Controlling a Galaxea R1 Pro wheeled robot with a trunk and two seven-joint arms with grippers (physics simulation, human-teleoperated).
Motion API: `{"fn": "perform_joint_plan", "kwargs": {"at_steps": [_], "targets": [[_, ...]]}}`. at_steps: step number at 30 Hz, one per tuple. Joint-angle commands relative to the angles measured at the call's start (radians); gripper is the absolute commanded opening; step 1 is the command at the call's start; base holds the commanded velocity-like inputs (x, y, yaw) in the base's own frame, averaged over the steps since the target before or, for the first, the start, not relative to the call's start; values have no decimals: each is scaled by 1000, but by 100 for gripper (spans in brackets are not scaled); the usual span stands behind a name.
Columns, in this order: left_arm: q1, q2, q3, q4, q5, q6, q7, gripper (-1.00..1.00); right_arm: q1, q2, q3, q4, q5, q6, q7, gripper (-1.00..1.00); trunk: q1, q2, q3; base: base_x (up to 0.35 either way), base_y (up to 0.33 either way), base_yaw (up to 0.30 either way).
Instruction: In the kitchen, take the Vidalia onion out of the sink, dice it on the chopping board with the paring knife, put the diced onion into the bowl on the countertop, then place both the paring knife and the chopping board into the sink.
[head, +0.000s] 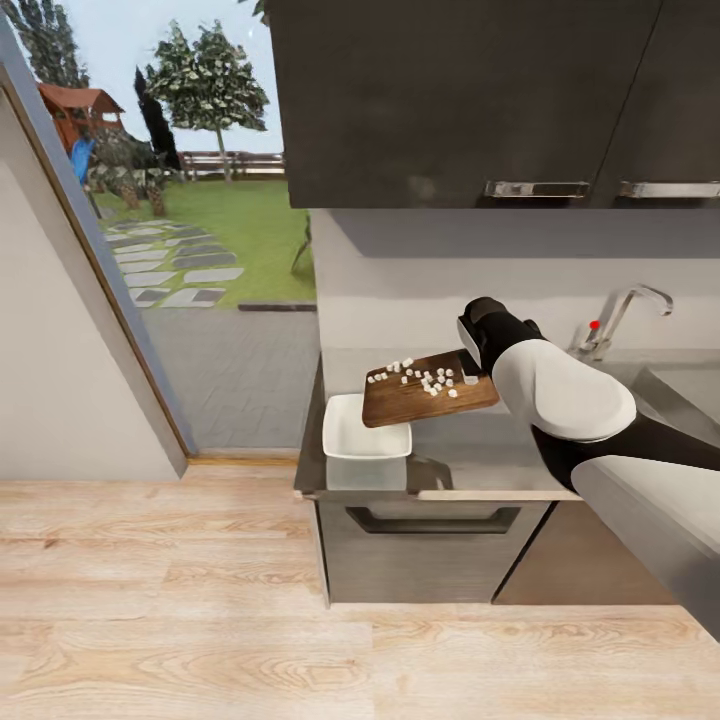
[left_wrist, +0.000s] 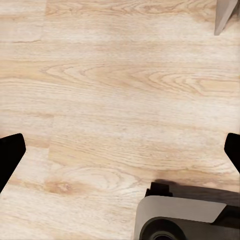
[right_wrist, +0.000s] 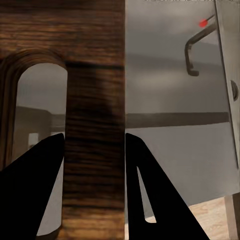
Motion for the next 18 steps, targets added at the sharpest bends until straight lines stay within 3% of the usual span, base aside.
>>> {"fn": "perform_joint_plan", "kwargs": {"at_steps": [1,18], "targets": [[-1,-1,-8,4,3,-5,3,100,-1,1,-5,-1,-8,0,-9,-100,1,-2,-2,0,20,0],[-1,-1,-8,4,3,-5,3,100,-1,1,-5,4,-6,0,-46,-100,1,-2,-2,0,2,0]]}}
